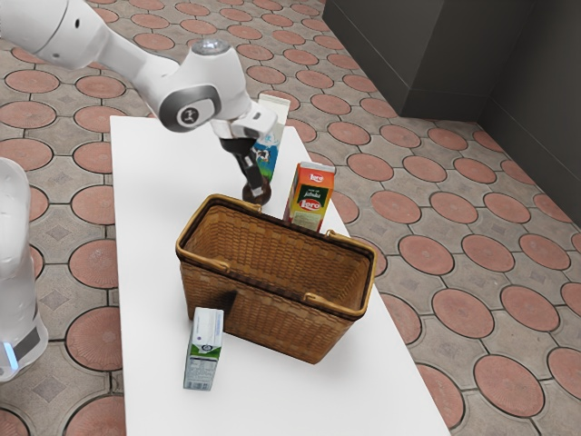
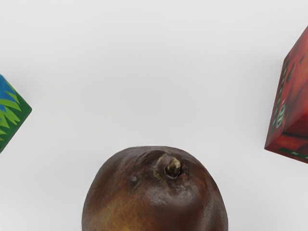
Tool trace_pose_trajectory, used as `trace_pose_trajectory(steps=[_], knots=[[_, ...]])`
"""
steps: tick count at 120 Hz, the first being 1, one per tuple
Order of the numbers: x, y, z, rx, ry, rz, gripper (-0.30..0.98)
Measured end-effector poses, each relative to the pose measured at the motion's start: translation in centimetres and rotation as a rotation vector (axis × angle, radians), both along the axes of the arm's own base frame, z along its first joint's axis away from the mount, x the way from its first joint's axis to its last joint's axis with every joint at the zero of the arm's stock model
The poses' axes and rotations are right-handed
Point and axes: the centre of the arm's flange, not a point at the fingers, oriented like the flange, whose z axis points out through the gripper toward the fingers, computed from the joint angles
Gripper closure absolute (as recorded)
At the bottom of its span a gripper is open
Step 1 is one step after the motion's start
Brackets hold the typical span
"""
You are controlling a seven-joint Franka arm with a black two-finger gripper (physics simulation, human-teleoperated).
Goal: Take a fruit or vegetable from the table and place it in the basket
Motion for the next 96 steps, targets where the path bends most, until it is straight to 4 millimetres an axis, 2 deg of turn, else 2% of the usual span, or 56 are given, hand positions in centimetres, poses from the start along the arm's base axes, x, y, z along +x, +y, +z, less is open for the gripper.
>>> trace_pose_trajectory(steps=[45, 96], knots=[[1.3, 0.1, -2.4, -0.037, -0.013, 0.057, 0.04], [1.5, 0.3, -3.0, -0.055, -0.013, 0.085, 0.05]])
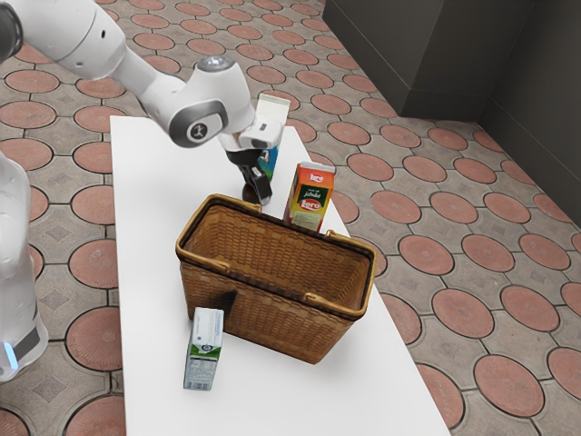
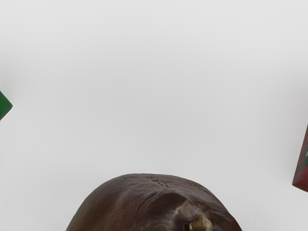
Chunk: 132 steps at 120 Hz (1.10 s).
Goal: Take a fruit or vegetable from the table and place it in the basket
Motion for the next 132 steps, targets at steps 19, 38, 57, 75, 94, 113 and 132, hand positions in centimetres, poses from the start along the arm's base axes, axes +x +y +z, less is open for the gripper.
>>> trace_pose_trajectory(steps=[19, 38, 57, 75, 94, 113, 132], knots=[[0.4, 0.1, -1.5, -0.009, 0.026, 0.012, 0.06], [1.0, 0.3, -0.7, -0.002, -0.002, 0.019, 0.06], [1.2, 0.4, -0.6, 0.0, -0.01, 0.024, 0.07], [1.2, 0.4, -0.8, -0.002, -0.006, 0.026, 0.09], [1.2, 0.4, -0.9, -0.003, -0.002, 0.025, 0.22], [1.1, 0.3, -0.6, -0.003, 0.003, 0.025, 0.29], [0.4, -0.1, 0.5, -0.016, 0.017, 0.019, 0.33]])
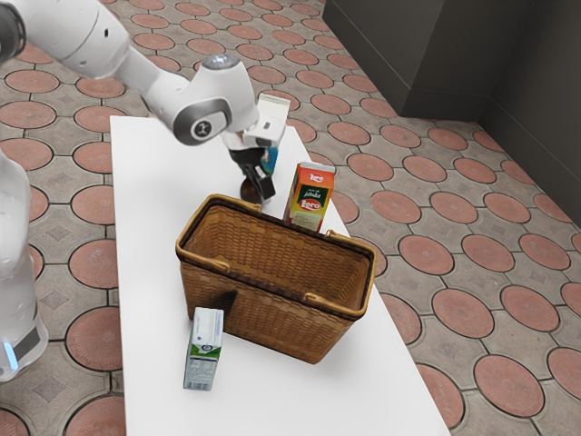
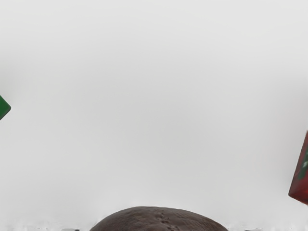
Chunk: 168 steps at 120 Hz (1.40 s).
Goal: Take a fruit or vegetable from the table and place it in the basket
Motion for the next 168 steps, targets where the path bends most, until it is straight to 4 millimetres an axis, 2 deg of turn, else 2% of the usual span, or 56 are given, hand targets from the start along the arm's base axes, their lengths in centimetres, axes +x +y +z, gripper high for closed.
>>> trace_pose_trajectory(steps=[14, 36, 50, 61, 69, 82, 87, 95, 102, 111, 119, 168], knots=[[-0.8, -0.3, 1.6, -0.012, -0.004, -0.003, 0.35], [-3.3, -1.0, 7.0, 0.004, -0.054, -0.03, 0.37], [-5.4, -2.5, 10.2, 0.006, -0.062, -0.058, 0.37], [-7.5, -4.3, 13.3, 0.018, -0.081, -0.088, 0.38], [-8.5, -5.8, 14.8, 0.031, -0.079, -0.112, 0.38], [-9.1, -9.1, 18.1, 0.07, -0.081, -0.161, 0.39], [-9.2, -10.7, 20.0, 0.088, -0.089, -0.182, 0.39], [-9.5, -13.6, 21.5, 0.114, -0.084, -0.222, 0.39], [-9.7, -16.5, 22.0, 0.134, -0.074, -0.259, 0.39], [-10.1, -20.6, 21.7, 0.154, -0.054, -0.31, 0.39], [-10.5, -23.0, 21.3, 0.158, -0.037, -0.335, 0.39], [-11.1, -28.9, 18.8, 0.142, 0.027, -0.362, 0.39]])
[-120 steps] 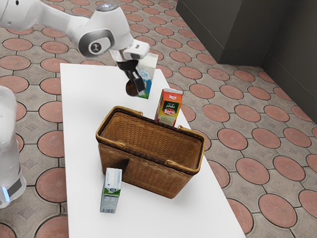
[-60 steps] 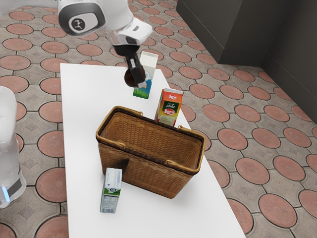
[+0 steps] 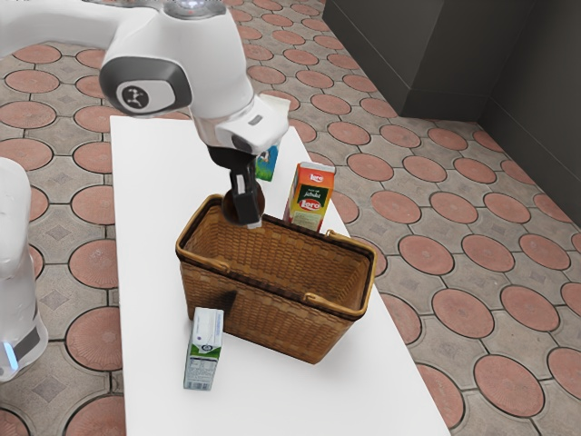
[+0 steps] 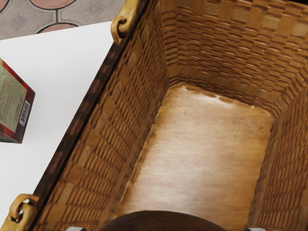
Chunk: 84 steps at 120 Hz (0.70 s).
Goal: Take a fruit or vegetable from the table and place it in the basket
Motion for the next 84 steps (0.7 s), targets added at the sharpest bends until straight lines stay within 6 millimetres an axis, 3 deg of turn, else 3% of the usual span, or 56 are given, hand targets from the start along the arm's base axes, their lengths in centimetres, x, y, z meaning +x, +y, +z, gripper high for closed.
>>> trace_pose_trajectory(steps=[25, 48, 64, 84], knots=[[0.0, -1.1, -0.9, -0.012, 0.021, 0.013, 0.39], [2.9, 0.1, -4.5, -0.025, 0.095, 0.062, 0.39], [3.6, -1.1, -5.8, -0.021, 0.105, 0.053, 0.39], [3.7, -1.7, -5.8, -0.023, 0.093, 0.052, 0.22]])
